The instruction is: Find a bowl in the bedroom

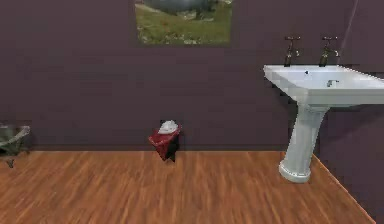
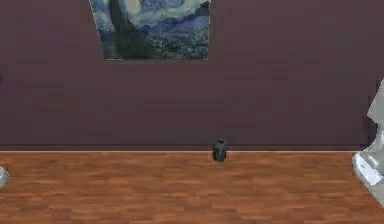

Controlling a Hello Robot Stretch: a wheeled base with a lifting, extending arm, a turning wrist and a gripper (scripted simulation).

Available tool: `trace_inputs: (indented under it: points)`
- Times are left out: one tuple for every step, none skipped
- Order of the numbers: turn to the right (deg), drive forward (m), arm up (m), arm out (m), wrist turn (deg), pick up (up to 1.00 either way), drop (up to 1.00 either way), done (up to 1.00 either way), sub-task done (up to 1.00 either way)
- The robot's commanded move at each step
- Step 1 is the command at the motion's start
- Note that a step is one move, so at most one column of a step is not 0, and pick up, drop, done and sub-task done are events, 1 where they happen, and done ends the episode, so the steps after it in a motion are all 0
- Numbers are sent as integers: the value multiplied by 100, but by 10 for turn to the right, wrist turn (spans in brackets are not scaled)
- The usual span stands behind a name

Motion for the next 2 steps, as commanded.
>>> trace_inputs:
  points:
    - [-450,0,0,0,0,0,0,0,0]
    - [-450,0,0,0,0,0,0,0,0]
